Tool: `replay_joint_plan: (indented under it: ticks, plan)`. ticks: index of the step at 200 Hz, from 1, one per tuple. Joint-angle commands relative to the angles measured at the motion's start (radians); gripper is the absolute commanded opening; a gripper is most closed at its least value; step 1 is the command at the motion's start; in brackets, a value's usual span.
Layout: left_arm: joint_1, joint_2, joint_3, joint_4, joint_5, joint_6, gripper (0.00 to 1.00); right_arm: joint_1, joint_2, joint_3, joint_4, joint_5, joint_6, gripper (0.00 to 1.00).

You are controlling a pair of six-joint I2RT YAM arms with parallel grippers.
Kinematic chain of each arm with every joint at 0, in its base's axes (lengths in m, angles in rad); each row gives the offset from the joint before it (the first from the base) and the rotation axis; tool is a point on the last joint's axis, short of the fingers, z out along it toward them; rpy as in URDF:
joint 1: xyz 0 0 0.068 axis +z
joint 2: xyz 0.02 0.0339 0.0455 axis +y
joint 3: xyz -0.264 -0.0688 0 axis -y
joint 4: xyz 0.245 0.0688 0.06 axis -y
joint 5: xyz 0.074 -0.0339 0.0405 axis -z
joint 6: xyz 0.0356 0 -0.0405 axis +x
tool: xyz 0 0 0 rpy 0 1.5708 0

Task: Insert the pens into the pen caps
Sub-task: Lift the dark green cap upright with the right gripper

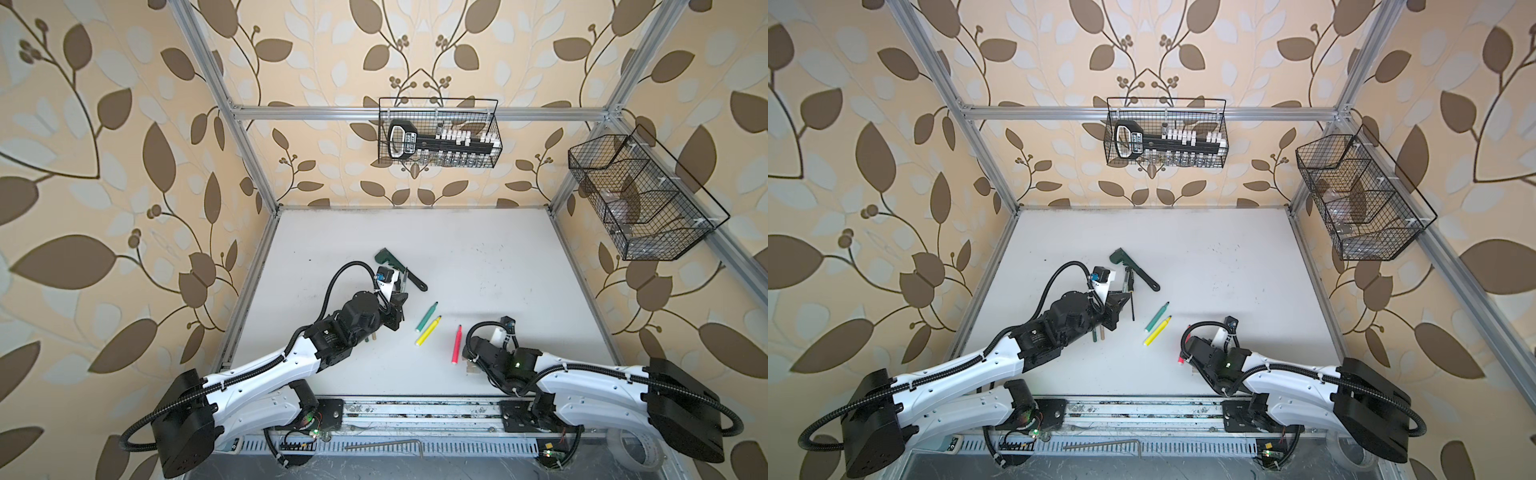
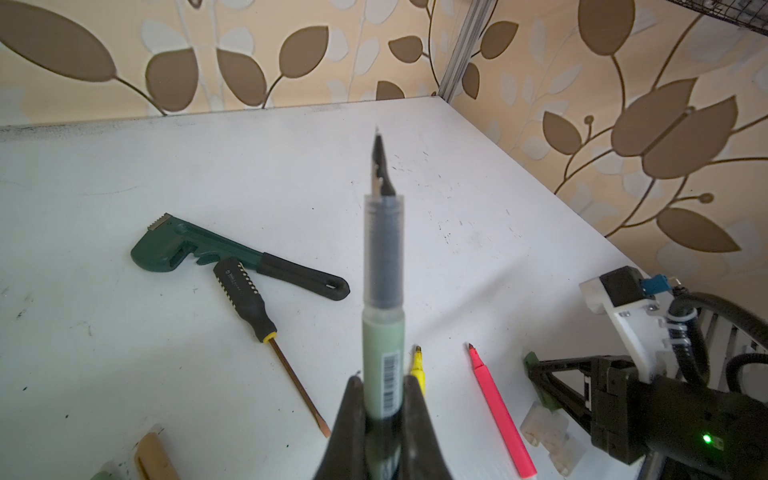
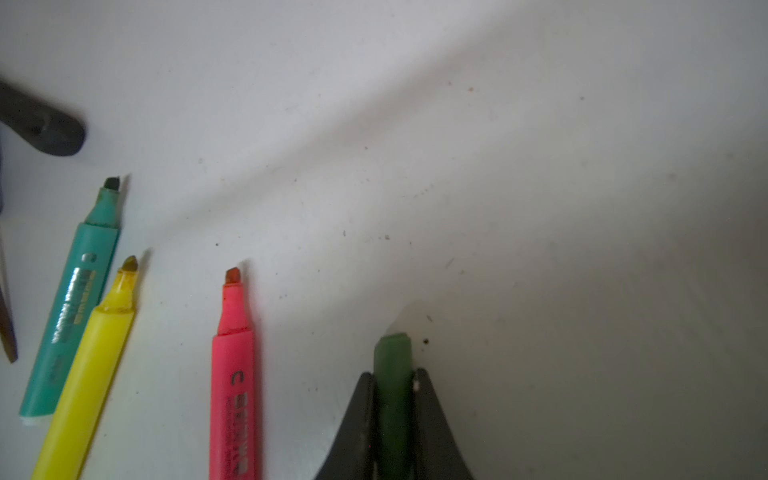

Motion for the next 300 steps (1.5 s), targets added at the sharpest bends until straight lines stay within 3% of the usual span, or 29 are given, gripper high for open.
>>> replay_joint_plan:
  ticks: [1,47,96,143,178,228,267,300]
  plan:
    - [-0.001,-0.025,-0.002,0.031,0.007,0.013,0.0,0.004,0.043,-0.035,-0.08,-0.094,-0.011,0.0]
    - [-0.001,-0.022,-0.003,0.034,0.013,0.014,0.0,0.008,-0.011,-0.027,-0.135,-0.059,0.0,0.0]
    - [-0.001,-0.016,-0.003,0.048,0.058,0.019,0.0,0.002,-0.216,0.077,-0.364,0.08,-0.001,0.0]
    - [-0.006,-0.005,0.0,0.063,0.123,0.041,0.0,0.043,-0.442,0.196,-0.356,0.219,-0.135,0.0]
    - [-0.012,-0.005,-0.002,0.071,0.146,0.053,0.0,0.092,-0.522,0.246,-0.164,0.272,-0.329,0.0]
    - [-0.02,0.002,-0.004,0.093,0.217,0.071,0.0,0.174,-0.395,0.252,0.313,0.182,-0.603,0.0]
    - [-0.021,0.009,-0.001,0.093,0.216,0.075,0.0,0.186,-0.293,0.224,0.586,0.126,-0.644,0.0]
    - [-0.023,0.004,-0.004,0.097,0.213,0.072,0.0,0.18,-0.248,0.242,0.703,0.124,-0.675,0.0]
